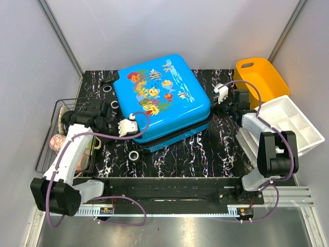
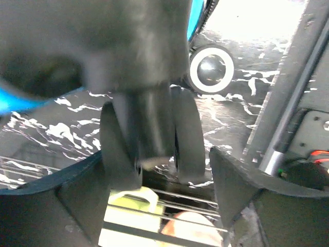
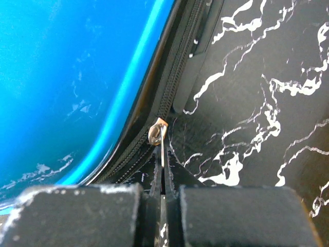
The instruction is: Open, take out, and arrange the luggage
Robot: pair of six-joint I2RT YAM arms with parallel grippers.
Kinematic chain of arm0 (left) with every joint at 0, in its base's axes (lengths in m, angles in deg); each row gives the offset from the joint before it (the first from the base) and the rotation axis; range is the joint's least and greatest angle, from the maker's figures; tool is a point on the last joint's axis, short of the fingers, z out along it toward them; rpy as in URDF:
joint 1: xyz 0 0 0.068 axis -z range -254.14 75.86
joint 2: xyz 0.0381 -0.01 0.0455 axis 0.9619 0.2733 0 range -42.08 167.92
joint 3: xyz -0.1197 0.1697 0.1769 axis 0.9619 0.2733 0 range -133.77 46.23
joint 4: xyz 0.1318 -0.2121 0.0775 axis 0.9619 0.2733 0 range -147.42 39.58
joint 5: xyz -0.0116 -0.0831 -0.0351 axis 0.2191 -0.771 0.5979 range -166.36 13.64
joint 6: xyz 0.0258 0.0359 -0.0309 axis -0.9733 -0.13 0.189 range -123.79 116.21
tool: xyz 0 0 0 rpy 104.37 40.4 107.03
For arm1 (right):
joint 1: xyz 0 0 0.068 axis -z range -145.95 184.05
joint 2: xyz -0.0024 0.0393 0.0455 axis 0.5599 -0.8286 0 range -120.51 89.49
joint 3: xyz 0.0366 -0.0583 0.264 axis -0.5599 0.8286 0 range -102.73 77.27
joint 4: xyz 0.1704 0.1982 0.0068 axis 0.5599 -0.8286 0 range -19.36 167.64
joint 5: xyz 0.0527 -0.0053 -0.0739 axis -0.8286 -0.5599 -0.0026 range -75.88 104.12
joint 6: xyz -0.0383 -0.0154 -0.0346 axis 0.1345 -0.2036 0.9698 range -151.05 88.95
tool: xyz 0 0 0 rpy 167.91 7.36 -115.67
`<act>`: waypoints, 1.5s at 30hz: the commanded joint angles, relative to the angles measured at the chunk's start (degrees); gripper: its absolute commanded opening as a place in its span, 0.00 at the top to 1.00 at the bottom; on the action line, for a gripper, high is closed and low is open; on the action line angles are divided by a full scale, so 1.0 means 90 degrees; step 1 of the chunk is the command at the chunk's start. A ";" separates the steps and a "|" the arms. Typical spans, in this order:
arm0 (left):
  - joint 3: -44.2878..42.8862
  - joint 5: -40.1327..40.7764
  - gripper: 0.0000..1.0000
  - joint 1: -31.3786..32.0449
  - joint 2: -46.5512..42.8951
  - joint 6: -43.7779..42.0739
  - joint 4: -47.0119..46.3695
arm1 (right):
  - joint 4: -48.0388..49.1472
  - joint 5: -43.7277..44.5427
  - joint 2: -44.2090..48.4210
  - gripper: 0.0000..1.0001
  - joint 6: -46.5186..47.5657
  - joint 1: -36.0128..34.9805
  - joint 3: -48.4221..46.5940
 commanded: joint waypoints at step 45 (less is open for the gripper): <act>-0.5919 -0.1821 0.20 -0.0834 0.6170 0.6267 -0.2498 | -0.0468 0.0771 0.2139 1.00 -0.0422 -0.1086 0.0813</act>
